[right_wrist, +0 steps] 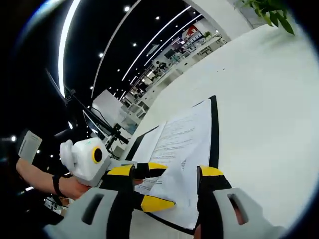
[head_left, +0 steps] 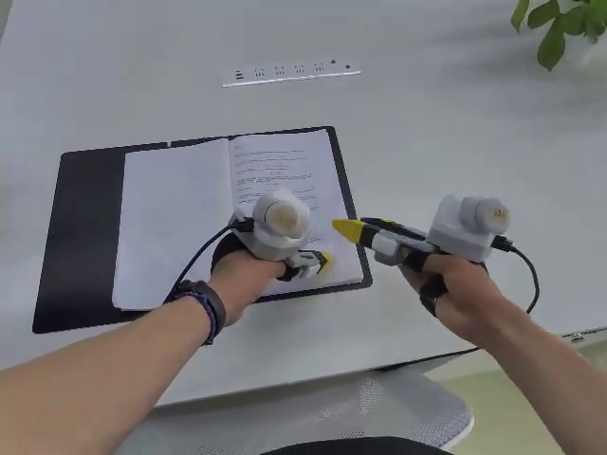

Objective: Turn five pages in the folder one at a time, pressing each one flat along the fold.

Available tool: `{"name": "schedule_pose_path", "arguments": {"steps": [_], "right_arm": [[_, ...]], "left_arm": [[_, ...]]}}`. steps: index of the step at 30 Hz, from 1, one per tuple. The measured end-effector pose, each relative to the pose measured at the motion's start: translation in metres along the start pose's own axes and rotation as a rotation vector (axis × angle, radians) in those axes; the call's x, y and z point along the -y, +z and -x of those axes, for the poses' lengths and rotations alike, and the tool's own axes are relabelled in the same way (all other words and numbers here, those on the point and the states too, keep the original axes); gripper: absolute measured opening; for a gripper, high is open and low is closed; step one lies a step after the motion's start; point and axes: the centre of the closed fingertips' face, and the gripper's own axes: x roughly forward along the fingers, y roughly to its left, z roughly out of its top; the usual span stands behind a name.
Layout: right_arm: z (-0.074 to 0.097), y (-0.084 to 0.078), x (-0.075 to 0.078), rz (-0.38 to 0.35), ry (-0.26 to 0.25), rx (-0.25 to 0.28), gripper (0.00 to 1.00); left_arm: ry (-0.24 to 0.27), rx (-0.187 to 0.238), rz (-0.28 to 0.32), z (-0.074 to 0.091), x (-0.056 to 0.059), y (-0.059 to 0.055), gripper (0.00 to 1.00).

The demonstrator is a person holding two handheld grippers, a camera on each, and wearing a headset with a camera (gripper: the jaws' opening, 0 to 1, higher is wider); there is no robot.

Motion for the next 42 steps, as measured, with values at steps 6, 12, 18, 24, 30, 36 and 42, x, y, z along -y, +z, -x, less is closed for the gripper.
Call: {"name": "schedule_pose_path", "arguments": {"steps": [6,12,18,24,30,36,42], "right_arm": [[-0.014,-0.004,-0.002,0.006,0.006,-0.032,0.45],[-0.008,-0.004,-0.006,-0.057,0.021,0.005,0.35],[-0.003,-0.005,-0.017,-0.054,0.042,0.022,0.18],[-0.006,-0.01,-0.028,-0.022,0.054,0.008,0.0],[-0.01,-0.008,-0.036,-0.023,0.06,0.015,0.0],[-0.014,-0.003,-0.037,-0.034,0.06,0.023,0.0],[-0.02,0.001,-0.04,-0.027,0.069,0.038,0.0]], "left_arm": [[-0.017,-0.008,0.016,0.002,0.003,0.0,0.48],[-0.047,-0.025,0.044,0.011,0.009,-0.004,0.58],[-0.04,-0.001,0.058,0.027,0.009,-0.003,0.63],[-0.005,0.032,0.089,0.048,0.0,-0.007,0.65],[0.031,0.058,0.122,0.067,-0.012,-0.012,0.65],[0.076,0.093,0.152,0.089,-0.028,-0.012,0.65],[0.116,0.135,0.192,0.116,-0.043,-0.016,0.66]]}}
